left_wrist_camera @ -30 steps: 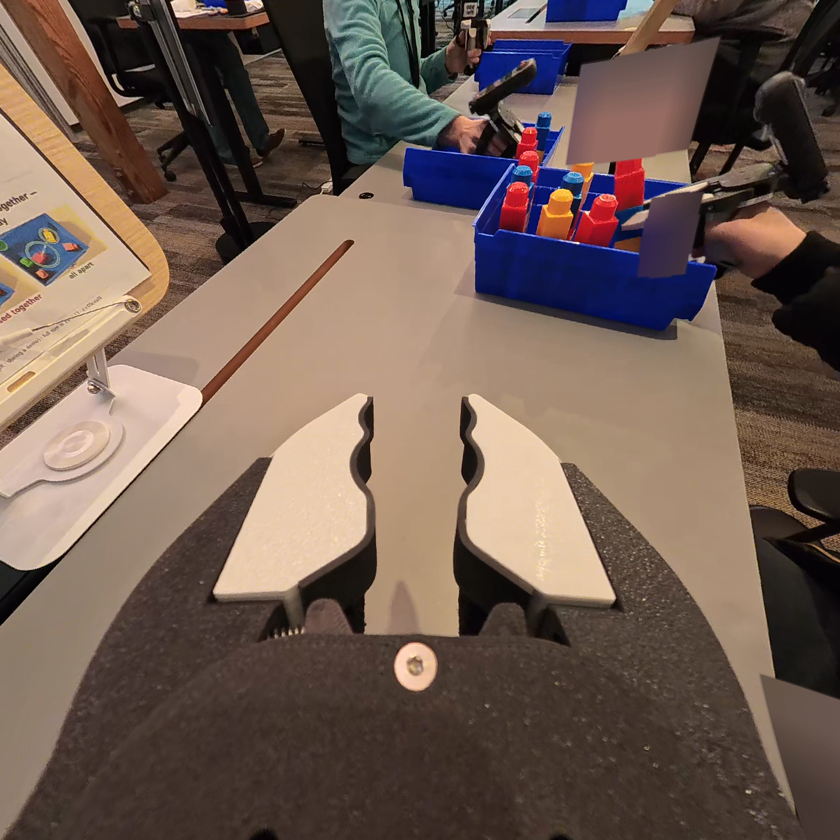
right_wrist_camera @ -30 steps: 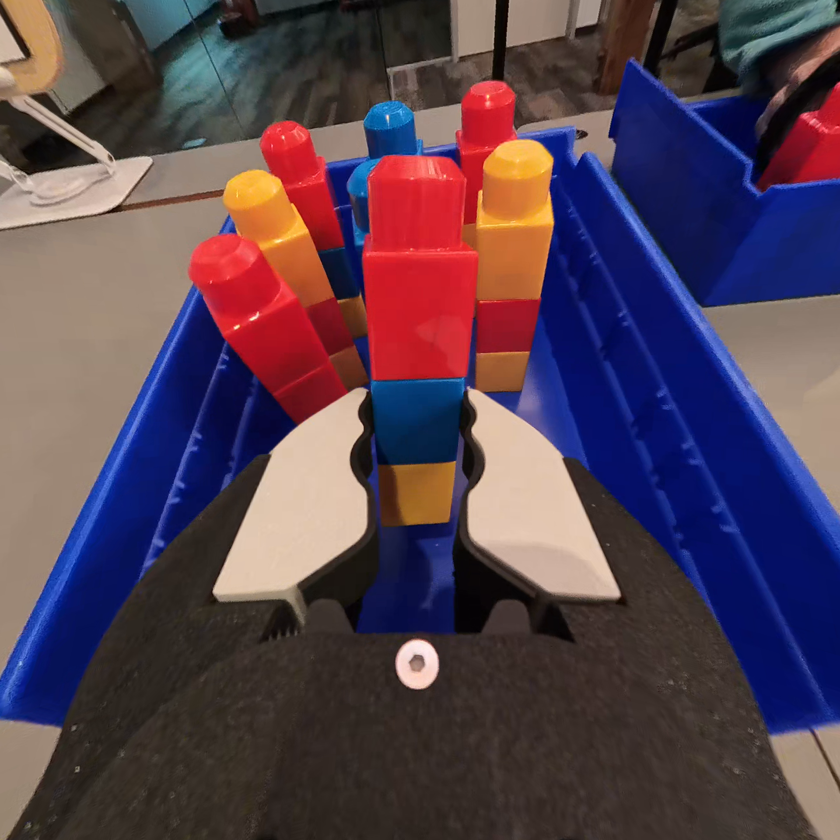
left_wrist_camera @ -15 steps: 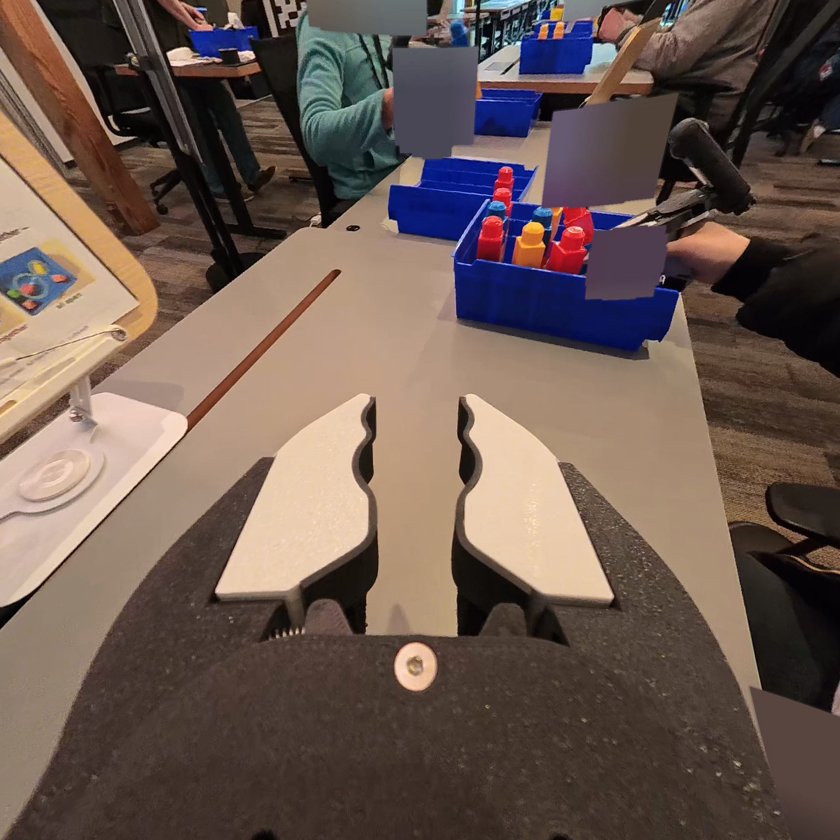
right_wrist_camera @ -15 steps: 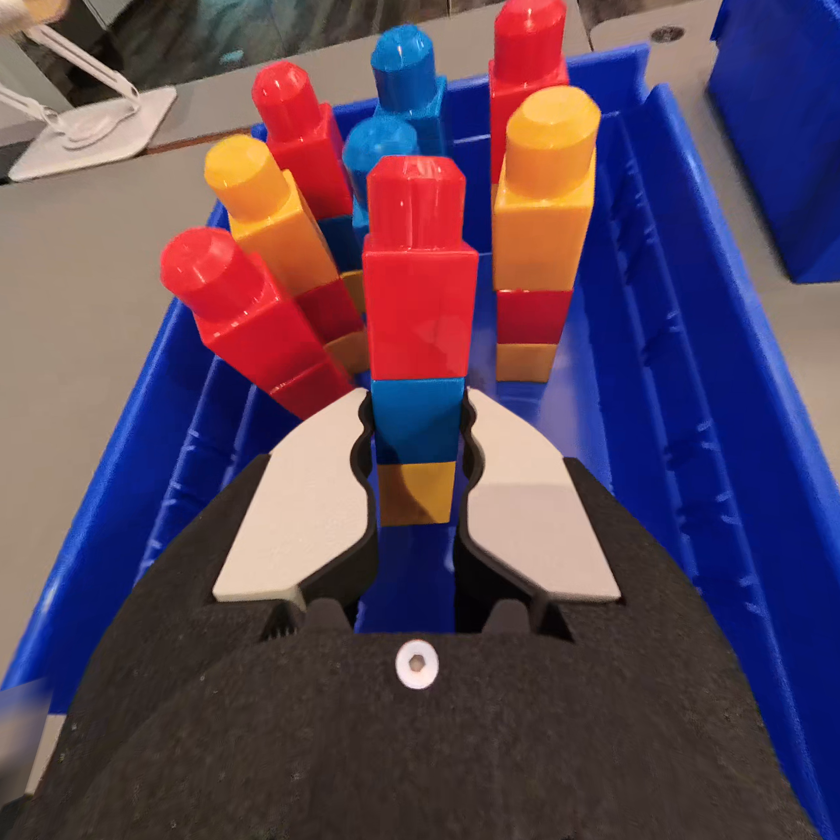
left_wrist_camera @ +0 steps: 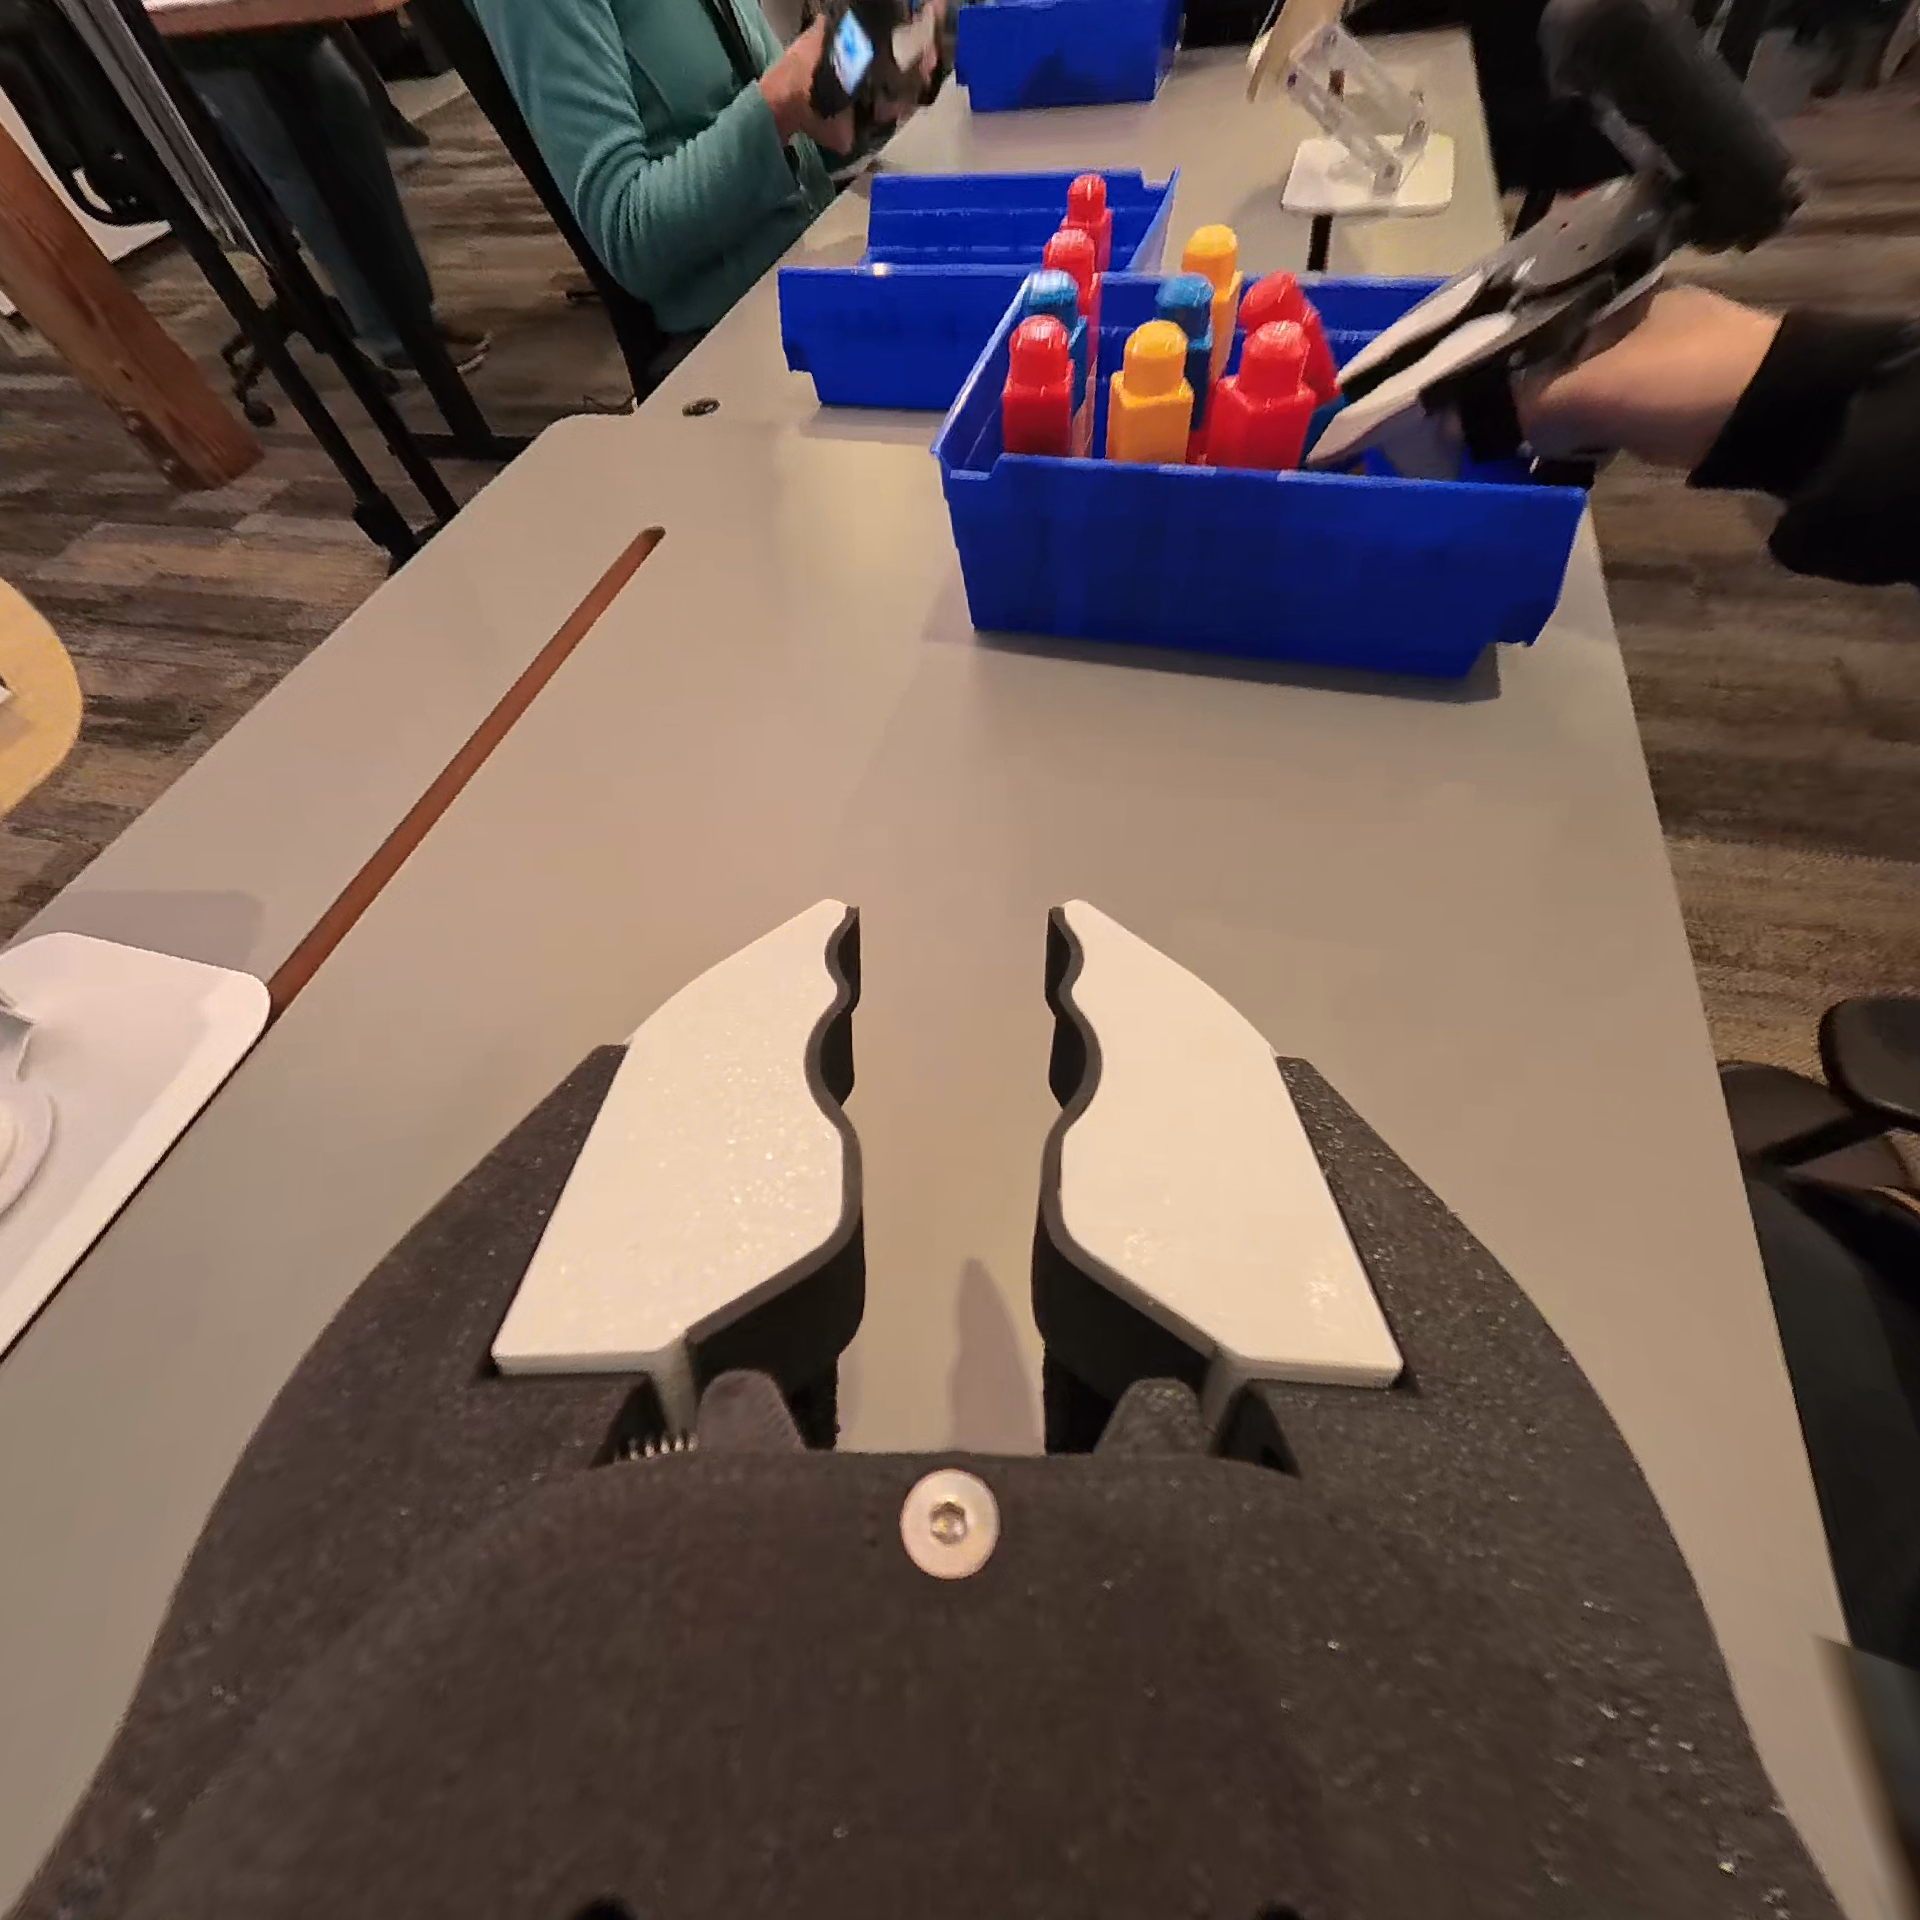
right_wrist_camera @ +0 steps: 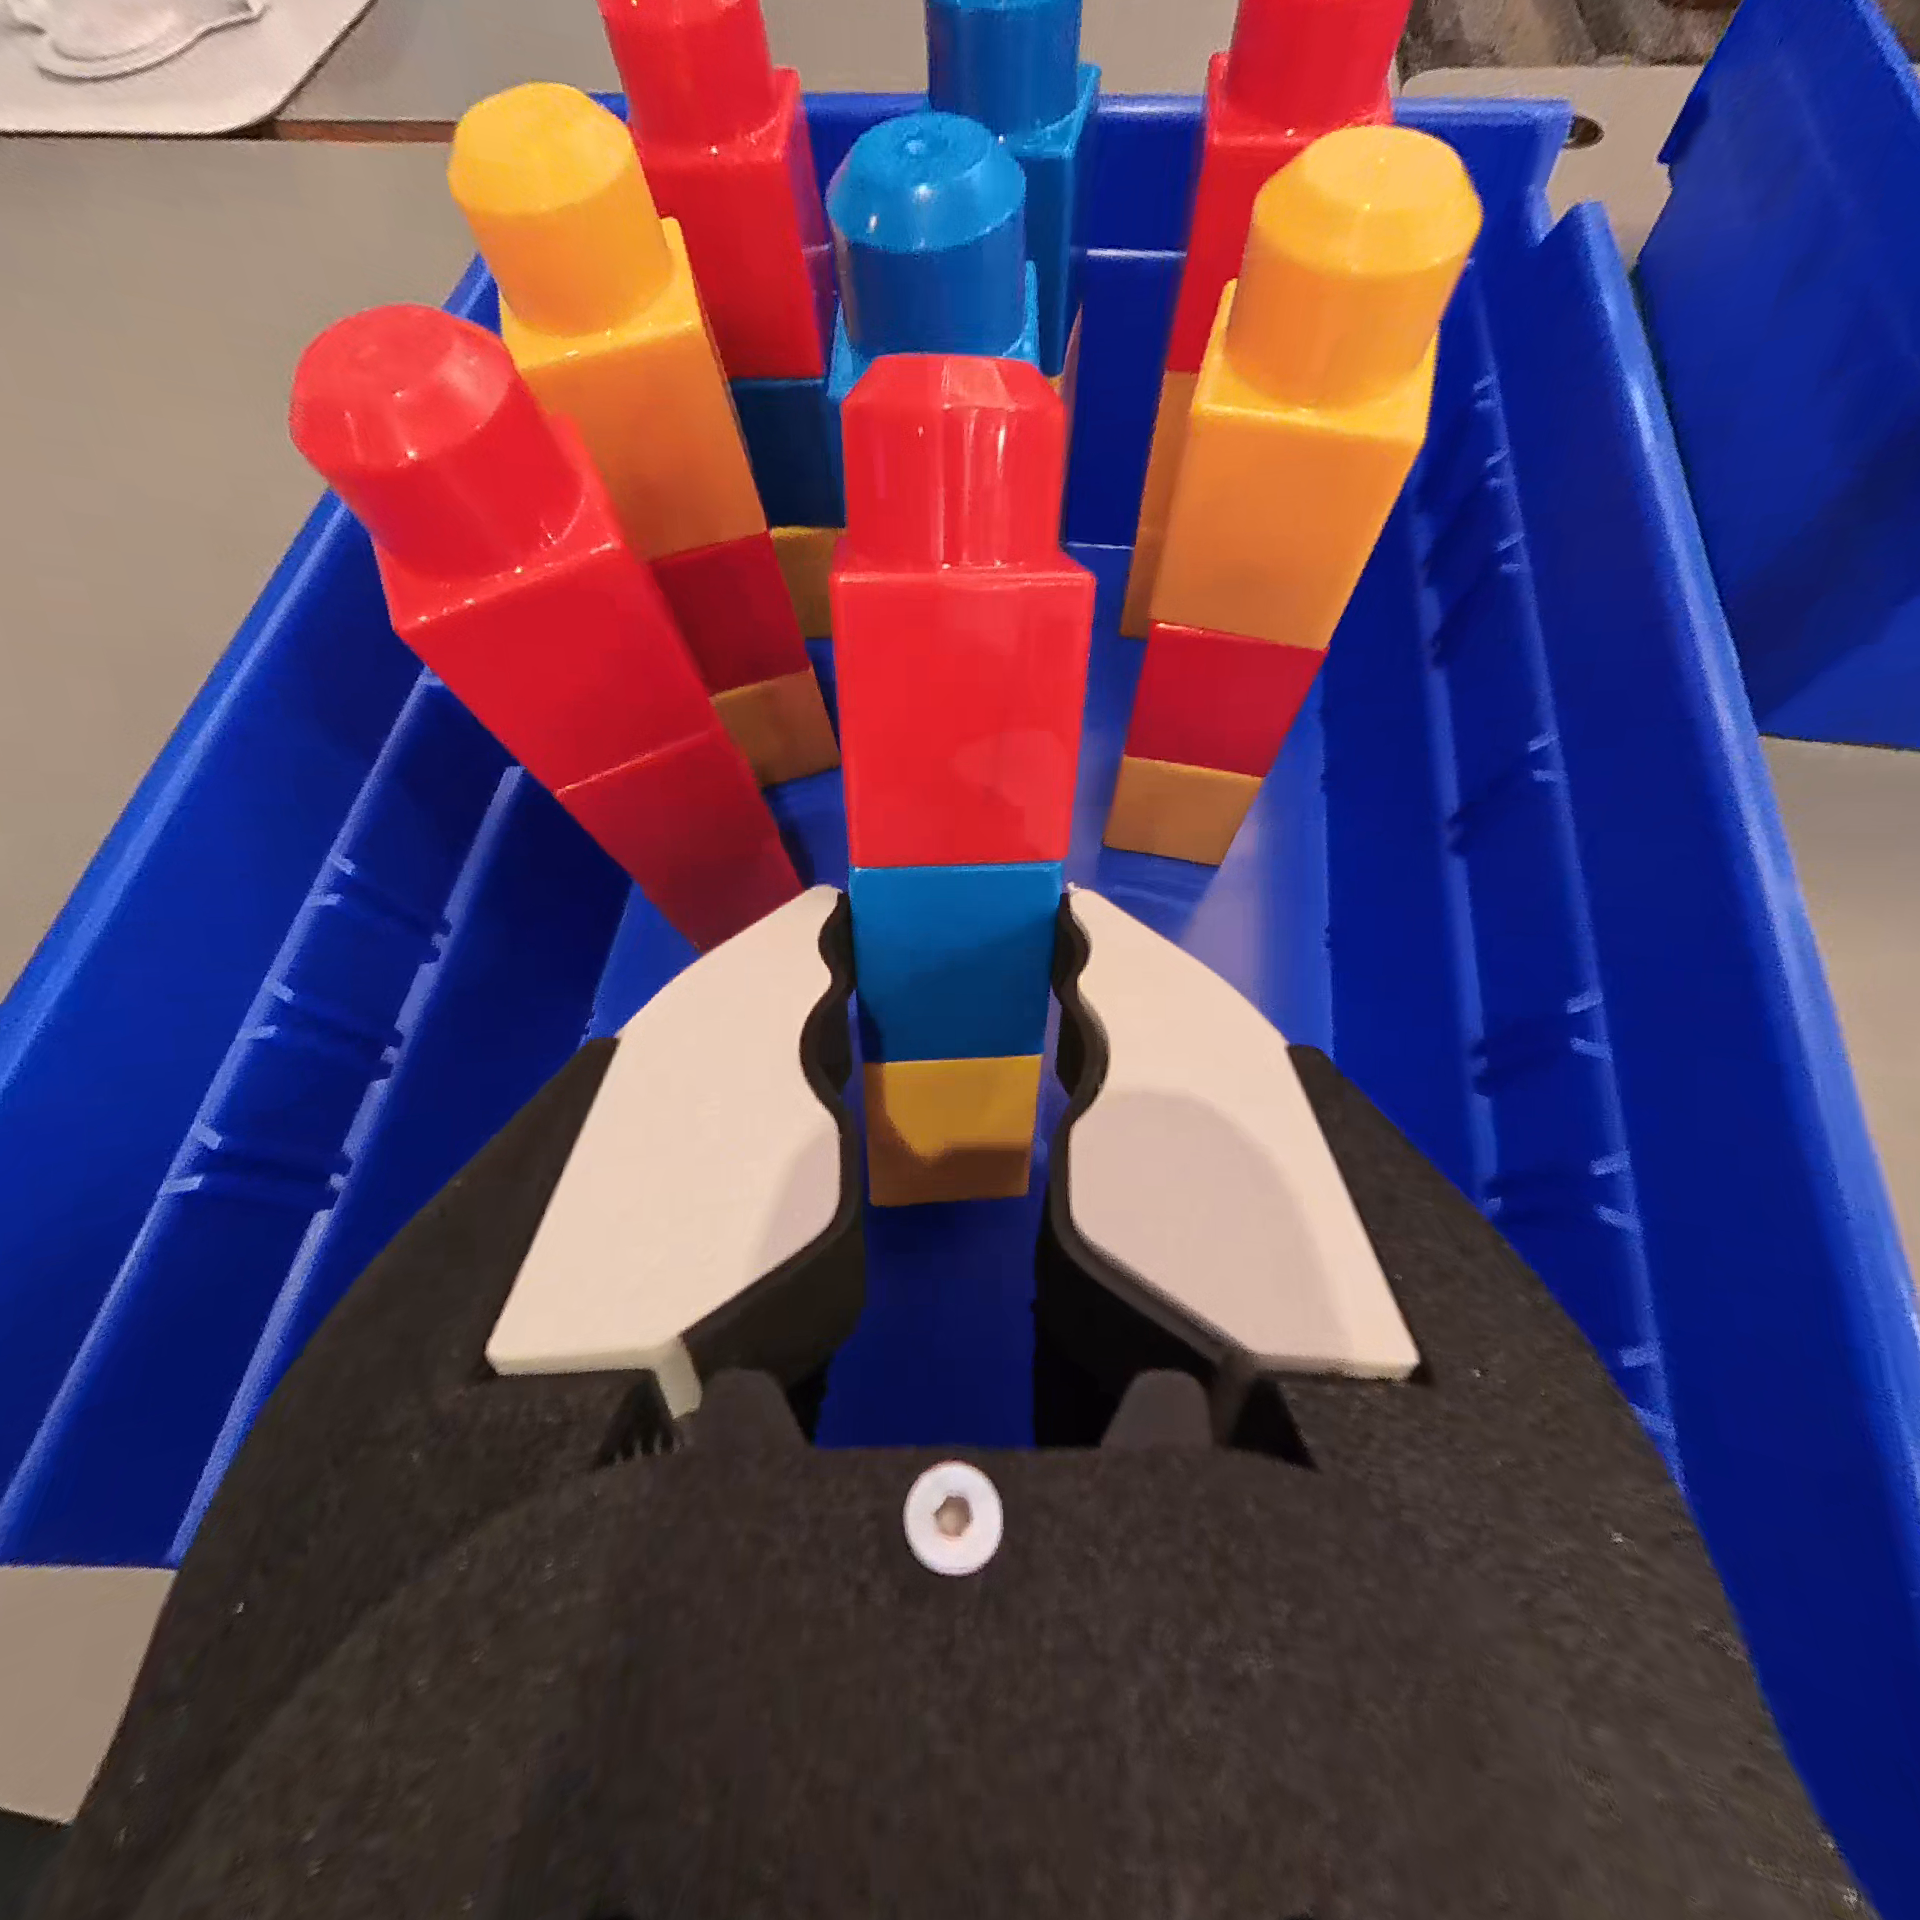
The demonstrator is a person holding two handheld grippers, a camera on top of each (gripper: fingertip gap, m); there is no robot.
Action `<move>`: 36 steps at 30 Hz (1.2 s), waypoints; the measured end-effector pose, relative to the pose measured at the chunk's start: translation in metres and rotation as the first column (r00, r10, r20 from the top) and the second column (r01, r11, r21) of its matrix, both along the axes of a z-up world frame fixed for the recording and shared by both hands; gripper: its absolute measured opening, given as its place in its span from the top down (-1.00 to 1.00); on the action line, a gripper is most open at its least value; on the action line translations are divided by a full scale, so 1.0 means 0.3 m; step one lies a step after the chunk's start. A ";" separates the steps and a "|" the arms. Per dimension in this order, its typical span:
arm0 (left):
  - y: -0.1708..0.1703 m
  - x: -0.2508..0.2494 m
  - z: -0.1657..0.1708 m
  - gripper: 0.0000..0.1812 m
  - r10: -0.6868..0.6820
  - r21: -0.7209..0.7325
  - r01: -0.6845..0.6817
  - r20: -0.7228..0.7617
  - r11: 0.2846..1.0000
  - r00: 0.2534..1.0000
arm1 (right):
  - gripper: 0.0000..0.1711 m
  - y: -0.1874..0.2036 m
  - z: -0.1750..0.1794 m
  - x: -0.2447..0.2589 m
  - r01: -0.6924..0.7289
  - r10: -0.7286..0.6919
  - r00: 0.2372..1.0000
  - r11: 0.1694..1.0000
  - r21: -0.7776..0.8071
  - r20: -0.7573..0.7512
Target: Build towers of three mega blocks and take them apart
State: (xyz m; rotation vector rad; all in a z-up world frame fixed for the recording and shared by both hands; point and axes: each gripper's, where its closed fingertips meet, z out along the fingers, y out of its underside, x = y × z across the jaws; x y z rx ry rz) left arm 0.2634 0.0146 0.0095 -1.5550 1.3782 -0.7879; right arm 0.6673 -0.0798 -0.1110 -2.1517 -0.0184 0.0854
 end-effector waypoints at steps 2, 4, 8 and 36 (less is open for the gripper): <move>0.005 -0.012 0.025 0.63 0.006 -0.003 -0.006 0.029 1.000 1.000 | 0.58 -0.001 -0.015 -0.004 -0.015 0.015 1.000 1.000 -0.013 0.009; 0.020 -0.031 0.044 0.63 0.022 0.000 -0.022 0.046 1.000 0.999 | 0.58 -0.002 -0.022 -0.002 -0.017 0.017 1.000 1.000 -0.016 0.011; 0.041 -0.055 0.070 0.63 0.039 -0.015 -0.037 0.081 0.999 0.996 | 0.58 -0.004 -0.023 -0.005 -0.028 0.028 1.000 0.999 -0.015 0.007; 0.031 -0.039 0.011 0.63 0.028 -0.024 -0.028 -0.003 0.999 1.000 | 0.48 0.023 -0.053 -0.072 -0.215 0.305 0.948 0.827 -0.520 0.094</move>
